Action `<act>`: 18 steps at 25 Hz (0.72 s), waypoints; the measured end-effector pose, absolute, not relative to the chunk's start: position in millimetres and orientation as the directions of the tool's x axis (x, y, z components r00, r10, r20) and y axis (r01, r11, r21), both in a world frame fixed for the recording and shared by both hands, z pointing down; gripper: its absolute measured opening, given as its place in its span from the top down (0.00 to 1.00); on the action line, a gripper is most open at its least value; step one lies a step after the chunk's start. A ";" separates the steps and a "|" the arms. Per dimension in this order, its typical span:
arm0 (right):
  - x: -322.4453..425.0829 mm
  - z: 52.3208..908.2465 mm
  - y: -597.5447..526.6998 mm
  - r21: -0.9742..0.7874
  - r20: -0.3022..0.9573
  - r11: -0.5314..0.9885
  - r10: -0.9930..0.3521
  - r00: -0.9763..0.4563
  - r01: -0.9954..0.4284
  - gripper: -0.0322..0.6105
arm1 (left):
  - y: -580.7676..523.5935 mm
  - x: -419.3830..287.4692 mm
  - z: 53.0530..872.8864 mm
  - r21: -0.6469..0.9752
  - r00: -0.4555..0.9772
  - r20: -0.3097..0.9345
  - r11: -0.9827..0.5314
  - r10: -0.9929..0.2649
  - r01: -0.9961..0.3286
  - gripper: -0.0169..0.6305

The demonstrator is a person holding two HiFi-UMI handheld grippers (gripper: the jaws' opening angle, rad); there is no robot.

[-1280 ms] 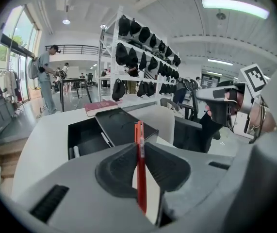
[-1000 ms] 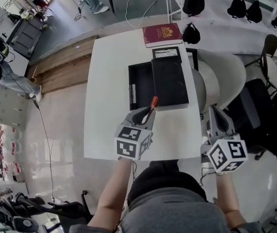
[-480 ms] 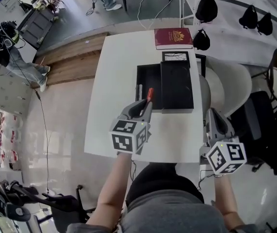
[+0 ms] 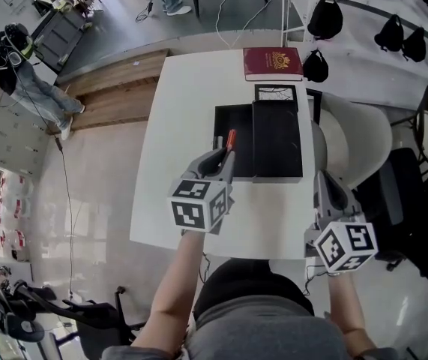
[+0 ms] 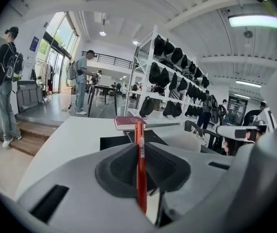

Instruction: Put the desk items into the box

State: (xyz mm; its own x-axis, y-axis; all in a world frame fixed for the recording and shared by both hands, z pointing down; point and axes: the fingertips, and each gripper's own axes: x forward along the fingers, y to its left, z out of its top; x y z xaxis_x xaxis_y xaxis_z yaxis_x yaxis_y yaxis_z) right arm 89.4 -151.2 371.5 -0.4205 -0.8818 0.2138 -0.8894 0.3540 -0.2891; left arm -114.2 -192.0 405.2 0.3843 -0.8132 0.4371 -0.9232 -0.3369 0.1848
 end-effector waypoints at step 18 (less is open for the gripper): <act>87.8 370.1 -186.3 -0.277 0.227 0.321 -0.894 -0.386 -0.906 0.94 | -256.0 -122.3 419.6 0.208 0.348 0.475 -0.282 -0.808 -0.937 0.89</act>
